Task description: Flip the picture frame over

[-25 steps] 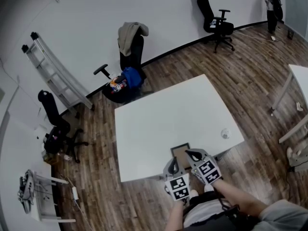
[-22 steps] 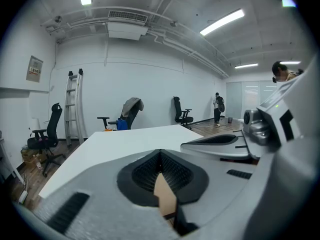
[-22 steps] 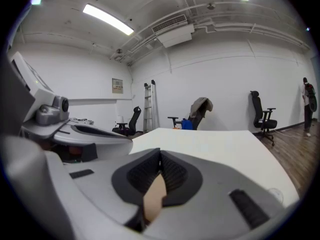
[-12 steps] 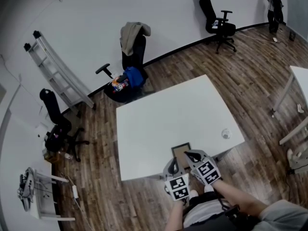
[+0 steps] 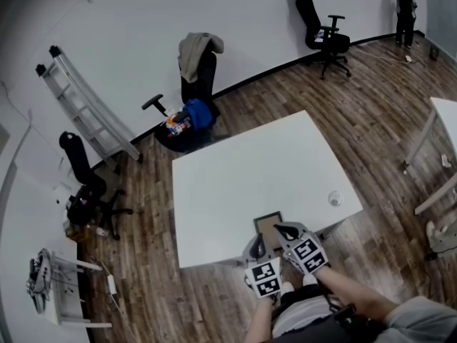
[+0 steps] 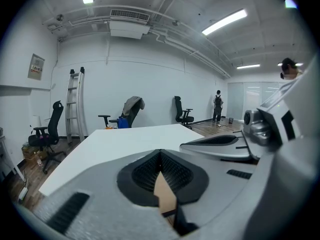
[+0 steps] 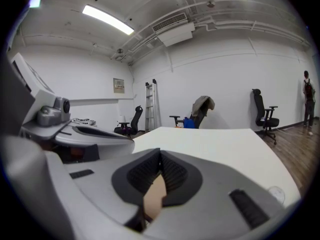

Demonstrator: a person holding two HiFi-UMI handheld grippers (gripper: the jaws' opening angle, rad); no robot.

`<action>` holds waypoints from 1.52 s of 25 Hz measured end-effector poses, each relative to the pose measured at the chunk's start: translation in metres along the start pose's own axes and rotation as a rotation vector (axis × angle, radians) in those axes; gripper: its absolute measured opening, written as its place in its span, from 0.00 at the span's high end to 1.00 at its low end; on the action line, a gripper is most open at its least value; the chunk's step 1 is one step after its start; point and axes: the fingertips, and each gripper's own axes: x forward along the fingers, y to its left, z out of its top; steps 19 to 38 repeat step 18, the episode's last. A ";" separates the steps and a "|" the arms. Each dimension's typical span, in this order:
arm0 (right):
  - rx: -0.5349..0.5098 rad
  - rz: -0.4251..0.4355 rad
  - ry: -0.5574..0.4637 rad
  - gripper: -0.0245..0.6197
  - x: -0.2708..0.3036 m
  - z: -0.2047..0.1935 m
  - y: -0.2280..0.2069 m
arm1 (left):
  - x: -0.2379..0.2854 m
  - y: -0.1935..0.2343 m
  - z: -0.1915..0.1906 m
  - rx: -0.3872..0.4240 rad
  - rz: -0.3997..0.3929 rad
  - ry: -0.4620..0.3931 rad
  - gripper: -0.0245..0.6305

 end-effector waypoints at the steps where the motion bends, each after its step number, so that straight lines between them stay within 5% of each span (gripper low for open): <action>1: 0.001 0.001 0.001 0.96 0.000 0.000 -0.001 | 0.001 0.000 0.000 0.000 0.001 0.000 0.96; 38: -0.012 0.020 0.016 0.96 0.002 -0.003 -0.001 | 0.004 0.001 0.001 -0.003 0.007 0.004 0.96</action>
